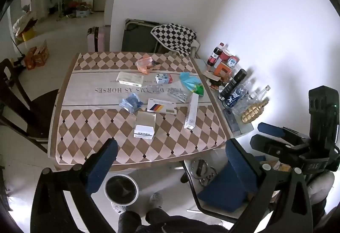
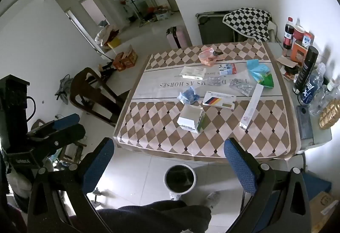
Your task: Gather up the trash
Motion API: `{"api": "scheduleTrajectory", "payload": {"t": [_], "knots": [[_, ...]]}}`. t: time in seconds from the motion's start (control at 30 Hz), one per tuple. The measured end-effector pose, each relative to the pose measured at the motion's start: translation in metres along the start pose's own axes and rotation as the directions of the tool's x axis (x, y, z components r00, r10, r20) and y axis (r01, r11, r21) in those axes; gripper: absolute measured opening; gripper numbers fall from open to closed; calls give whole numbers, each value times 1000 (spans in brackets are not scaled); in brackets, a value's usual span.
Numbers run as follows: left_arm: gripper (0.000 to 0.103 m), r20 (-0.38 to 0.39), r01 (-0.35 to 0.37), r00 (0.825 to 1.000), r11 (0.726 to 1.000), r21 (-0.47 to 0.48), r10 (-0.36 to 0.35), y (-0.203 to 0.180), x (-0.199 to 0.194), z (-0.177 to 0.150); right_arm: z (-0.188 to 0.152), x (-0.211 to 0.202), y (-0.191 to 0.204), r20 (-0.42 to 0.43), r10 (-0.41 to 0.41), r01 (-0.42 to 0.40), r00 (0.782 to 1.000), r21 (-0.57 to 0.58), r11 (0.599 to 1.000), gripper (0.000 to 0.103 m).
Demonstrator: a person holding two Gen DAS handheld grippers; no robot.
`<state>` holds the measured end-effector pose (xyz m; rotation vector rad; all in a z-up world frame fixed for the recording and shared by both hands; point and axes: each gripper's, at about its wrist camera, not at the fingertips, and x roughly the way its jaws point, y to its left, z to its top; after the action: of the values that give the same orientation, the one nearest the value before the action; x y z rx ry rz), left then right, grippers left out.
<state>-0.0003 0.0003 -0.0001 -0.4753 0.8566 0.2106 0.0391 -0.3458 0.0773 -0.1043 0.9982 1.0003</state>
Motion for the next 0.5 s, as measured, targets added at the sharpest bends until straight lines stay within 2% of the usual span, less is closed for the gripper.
{"api": "scheduleTrajectory", "payload": {"t": [0.5], "knots": [[103, -1, 4, 1000, 1000, 0, -4, 0, 0, 0, -5, 2, -2, 0, 8, -8, 1000, -11, 1000, 103]]}}
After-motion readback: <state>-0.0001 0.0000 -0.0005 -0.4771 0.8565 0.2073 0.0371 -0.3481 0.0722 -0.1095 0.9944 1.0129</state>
